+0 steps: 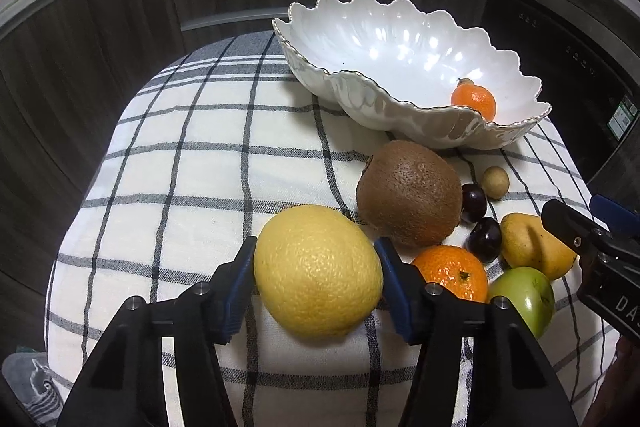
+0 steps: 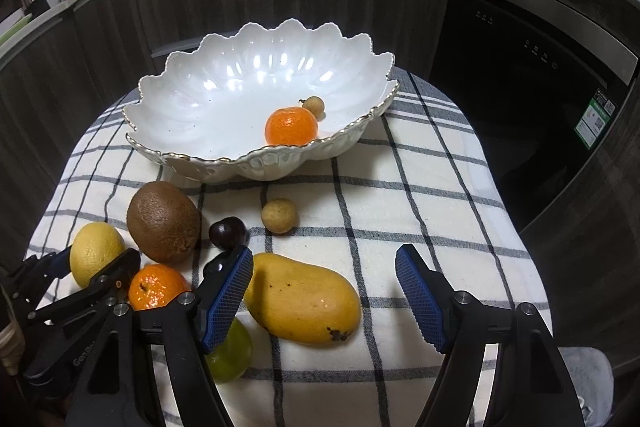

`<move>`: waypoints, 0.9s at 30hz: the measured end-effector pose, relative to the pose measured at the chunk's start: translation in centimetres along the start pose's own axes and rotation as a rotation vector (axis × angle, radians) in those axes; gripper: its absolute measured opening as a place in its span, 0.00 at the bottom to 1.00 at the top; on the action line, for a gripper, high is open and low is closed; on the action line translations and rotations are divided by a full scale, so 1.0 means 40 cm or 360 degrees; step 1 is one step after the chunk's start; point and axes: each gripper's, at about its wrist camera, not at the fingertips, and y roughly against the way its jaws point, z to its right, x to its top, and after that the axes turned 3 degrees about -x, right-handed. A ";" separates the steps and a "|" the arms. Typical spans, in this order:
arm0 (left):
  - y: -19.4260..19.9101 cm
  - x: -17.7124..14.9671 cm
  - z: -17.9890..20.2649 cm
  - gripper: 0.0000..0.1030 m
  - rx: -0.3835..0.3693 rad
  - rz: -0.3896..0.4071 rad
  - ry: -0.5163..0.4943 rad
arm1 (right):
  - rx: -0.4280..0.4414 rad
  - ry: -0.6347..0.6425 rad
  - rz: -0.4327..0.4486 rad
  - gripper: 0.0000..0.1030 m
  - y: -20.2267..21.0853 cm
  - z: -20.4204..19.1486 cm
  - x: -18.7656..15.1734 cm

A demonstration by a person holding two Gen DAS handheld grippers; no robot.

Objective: Organize fruits
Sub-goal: 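Move the left tool to the lemon while the right tool approaches the green apple, then grasp the lemon with the left tool while the right tool grasps the green apple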

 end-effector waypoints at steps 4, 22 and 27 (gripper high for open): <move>0.022 -0.006 -0.003 0.55 0.0001 0.0031 -0.0016 | 0.0002 0.0018 0.0006 0.72 0.012 -0.004 -0.005; 0.159 -0.092 -0.041 0.55 0.0014 0.0064 -0.0011 | 0.0114 0.0103 0.0031 0.72 0.094 -0.051 -0.053; 0.167 -0.097 -0.064 0.55 0.0037 0.0076 0.0023 | 0.0153 0.0148 -0.0004 0.72 0.080 -0.083 -0.067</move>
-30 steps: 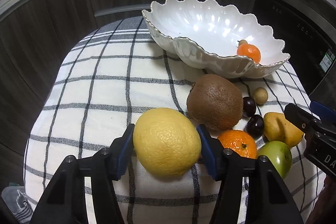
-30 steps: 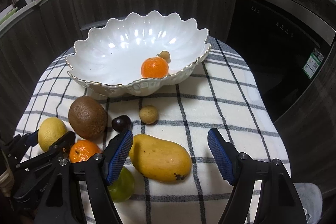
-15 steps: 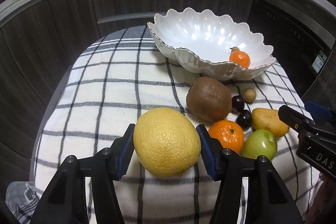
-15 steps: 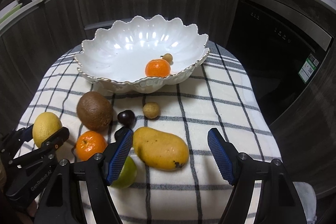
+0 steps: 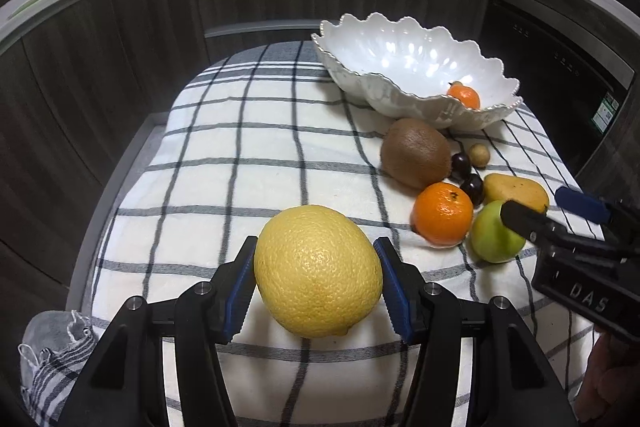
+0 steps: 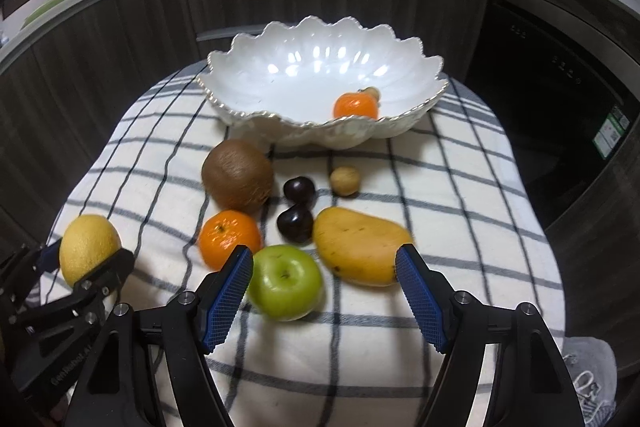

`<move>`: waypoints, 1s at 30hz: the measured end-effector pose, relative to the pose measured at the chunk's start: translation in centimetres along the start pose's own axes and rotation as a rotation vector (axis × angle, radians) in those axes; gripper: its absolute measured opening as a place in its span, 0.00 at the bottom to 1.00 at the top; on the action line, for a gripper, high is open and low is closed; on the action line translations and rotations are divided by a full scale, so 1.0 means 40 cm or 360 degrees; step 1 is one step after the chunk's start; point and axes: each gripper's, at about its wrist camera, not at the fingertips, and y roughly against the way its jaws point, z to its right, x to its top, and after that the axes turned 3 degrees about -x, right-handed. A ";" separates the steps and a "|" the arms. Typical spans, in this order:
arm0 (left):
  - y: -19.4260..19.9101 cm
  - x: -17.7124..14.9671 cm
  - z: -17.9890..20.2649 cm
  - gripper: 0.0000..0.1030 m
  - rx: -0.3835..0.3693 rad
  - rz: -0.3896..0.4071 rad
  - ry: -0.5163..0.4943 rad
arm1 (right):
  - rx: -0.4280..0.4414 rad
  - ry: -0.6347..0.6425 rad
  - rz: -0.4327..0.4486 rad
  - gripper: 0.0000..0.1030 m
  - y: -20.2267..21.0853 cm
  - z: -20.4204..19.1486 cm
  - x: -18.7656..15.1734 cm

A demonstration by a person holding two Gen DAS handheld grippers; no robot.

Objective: Organize fruits
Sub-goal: 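Grasp the lemon with the left tool while the right tool grasps the green apple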

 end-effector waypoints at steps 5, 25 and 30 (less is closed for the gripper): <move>-0.002 -0.003 -0.012 0.55 0.0001 -0.0001 0.0019 | 0.0028 0.0021 -0.0037 0.72 -0.023 -0.018 -0.011; -0.002 0.002 -0.023 0.55 0.0012 0.0003 0.0032 | 0.0078 0.0096 -0.0081 0.49 -0.062 -0.051 -0.029; 0.008 0.006 -0.013 0.55 0.0010 0.0019 0.0018 | 0.0116 0.0066 -0.0061 0.49 -0.051 -0.043 -0.030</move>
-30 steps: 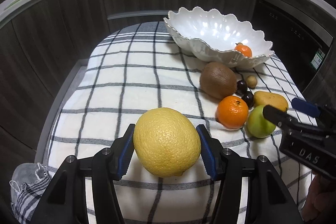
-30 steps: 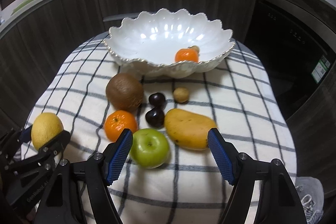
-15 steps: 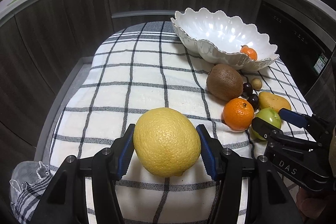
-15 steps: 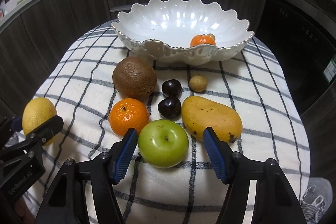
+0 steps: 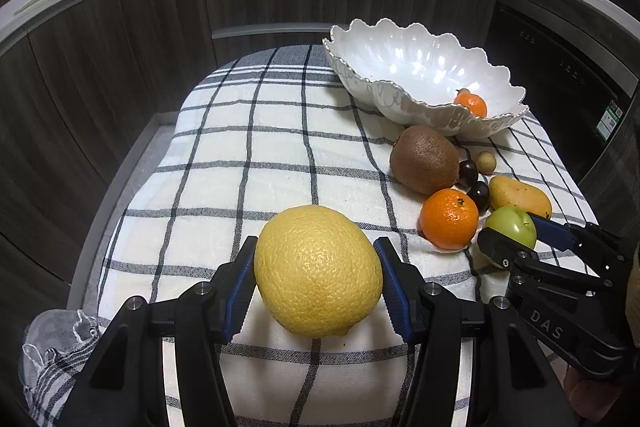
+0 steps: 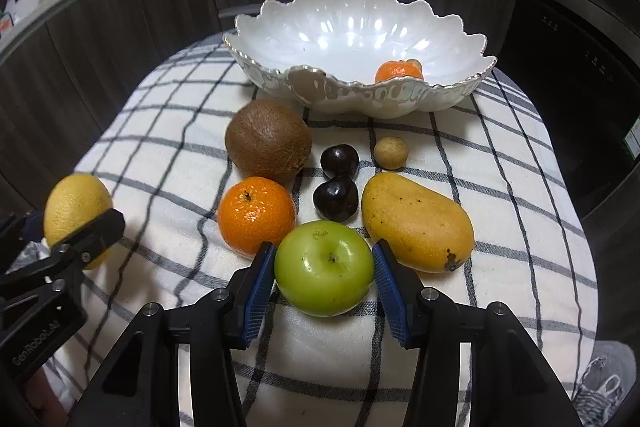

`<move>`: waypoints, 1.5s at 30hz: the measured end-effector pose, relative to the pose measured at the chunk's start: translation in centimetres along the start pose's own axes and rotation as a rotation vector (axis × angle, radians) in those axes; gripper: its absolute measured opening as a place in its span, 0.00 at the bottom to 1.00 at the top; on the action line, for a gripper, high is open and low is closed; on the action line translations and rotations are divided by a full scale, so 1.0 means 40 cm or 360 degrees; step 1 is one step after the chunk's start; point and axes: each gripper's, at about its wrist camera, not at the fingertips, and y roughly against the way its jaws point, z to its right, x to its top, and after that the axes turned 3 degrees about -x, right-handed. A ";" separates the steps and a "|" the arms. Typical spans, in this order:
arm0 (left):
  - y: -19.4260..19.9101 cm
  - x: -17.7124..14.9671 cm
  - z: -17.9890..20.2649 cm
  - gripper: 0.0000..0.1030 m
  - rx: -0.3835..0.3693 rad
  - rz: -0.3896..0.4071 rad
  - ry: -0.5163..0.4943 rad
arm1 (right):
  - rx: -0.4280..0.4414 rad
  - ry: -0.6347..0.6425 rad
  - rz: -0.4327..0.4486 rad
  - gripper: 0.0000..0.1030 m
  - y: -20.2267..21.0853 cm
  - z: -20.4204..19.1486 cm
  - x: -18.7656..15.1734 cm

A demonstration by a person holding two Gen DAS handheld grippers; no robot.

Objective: Organize fruits
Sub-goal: 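Grasp the lemon with the left tool while the right tool grasps the green apple, then carry the lemon and green apple over the bowl and release both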

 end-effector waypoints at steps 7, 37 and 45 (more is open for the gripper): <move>0.018 0.023 0.015 0.55 -0.0019 0.0033 -0.0006 | 0.0016 0.0037 0.0113 0.48 0.058 0.001 0.024; -0.009 0.338 0.144 0.55 -0.0123 0.0274 -0.0133 | -0.0064 -0.0123 0.0391 0.48 0.117 0.168 0.267; -0.078 0.383 0.159 0.55 -0.0127 0.0249 -0.0165 | -0.0088 -0.0146 0.0390 0.48 0.063 0.204 0.324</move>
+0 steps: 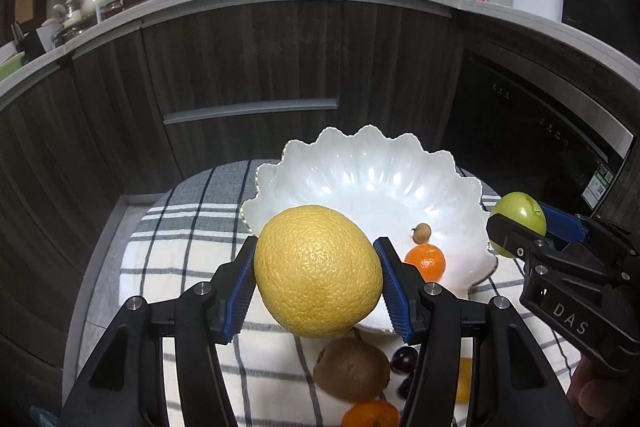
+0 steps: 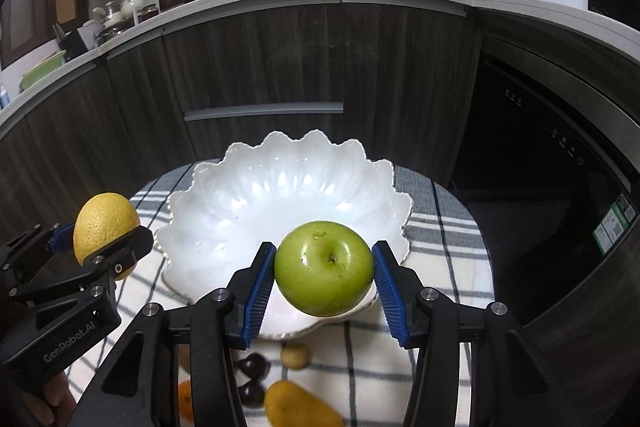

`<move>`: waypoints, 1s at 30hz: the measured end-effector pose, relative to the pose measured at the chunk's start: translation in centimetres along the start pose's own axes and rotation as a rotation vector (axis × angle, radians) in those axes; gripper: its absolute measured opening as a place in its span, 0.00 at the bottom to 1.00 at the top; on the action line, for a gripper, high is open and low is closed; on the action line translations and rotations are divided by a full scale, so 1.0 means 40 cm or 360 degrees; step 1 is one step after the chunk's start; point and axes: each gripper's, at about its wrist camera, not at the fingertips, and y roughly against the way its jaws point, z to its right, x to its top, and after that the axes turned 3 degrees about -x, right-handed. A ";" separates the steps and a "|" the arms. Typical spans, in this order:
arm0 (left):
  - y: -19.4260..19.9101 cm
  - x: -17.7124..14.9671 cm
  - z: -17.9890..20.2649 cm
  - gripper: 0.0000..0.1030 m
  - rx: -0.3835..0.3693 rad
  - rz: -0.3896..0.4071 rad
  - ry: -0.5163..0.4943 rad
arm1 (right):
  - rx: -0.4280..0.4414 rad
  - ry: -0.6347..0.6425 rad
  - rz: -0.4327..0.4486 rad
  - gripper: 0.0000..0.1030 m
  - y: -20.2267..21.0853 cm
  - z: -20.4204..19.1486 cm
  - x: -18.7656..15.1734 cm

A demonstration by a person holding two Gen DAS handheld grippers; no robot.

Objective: Organize fruits
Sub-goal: 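Carry the lemon and green apple over the bowl and release both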

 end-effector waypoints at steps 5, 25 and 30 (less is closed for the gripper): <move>-0.049 0.002 0.006 0.55 -0.0006 -0.0031 -0.0008 | -0.0007 -0.0007 -0.0027 0.48 -0.044 0.012 0.005; -0.160 -0.004 0.006 0.55 0.0011 -0.0149 -0.0005 | -0.0008 -0.0050 -0.0134 0.49 -0.157 0.034 0.000; -0.131 0.006 0.012 0.79 0.0115 -0.0077 -0.0046 | 0.0006 -0.0050 -0.0157 0.51 -0.161 0.037 0.002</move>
